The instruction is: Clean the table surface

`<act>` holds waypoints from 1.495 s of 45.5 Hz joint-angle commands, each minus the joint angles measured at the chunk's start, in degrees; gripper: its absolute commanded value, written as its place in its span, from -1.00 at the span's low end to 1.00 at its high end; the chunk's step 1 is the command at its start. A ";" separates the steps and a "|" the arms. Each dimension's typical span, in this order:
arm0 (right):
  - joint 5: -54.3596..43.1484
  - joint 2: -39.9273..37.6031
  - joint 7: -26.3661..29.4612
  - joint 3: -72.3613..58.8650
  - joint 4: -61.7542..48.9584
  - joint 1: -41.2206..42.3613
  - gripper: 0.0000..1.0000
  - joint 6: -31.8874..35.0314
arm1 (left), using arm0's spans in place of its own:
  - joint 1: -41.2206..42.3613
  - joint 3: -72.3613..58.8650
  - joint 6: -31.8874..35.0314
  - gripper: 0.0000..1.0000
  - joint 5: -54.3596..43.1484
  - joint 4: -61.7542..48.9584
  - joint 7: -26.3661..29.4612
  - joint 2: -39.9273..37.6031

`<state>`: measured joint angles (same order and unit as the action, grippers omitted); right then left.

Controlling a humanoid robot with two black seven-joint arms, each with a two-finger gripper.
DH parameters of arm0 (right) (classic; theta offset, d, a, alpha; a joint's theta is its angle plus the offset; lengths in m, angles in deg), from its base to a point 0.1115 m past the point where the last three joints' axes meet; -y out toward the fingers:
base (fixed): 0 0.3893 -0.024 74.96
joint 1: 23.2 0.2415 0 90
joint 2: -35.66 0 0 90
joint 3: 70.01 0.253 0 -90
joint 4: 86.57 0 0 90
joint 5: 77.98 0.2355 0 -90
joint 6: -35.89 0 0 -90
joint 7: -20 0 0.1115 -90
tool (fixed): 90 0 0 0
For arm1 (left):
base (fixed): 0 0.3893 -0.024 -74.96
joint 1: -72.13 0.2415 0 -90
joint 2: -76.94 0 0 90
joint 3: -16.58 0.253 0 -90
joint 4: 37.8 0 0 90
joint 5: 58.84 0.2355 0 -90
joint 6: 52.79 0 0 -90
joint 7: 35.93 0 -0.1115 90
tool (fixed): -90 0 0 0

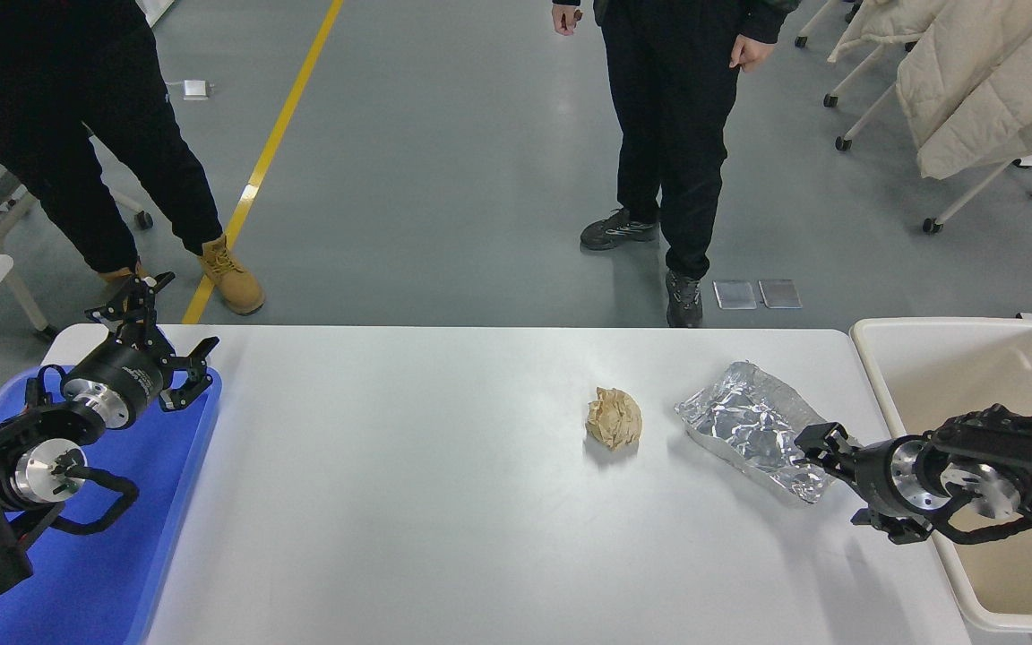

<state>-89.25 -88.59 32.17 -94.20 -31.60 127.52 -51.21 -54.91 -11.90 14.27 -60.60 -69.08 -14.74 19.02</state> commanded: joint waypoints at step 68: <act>-1.74 7.44 0.22 -2.09 -13.66 -1.65 -1.00 7.74 | -0.04 0.00 0.00 1.00 0.00 0.00 0.00 0.00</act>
<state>-91.37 -81.19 32.29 -96.02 -44.68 125.74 -45.21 -54.93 -11.89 14.27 -60.60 -69.08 -14.74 19.02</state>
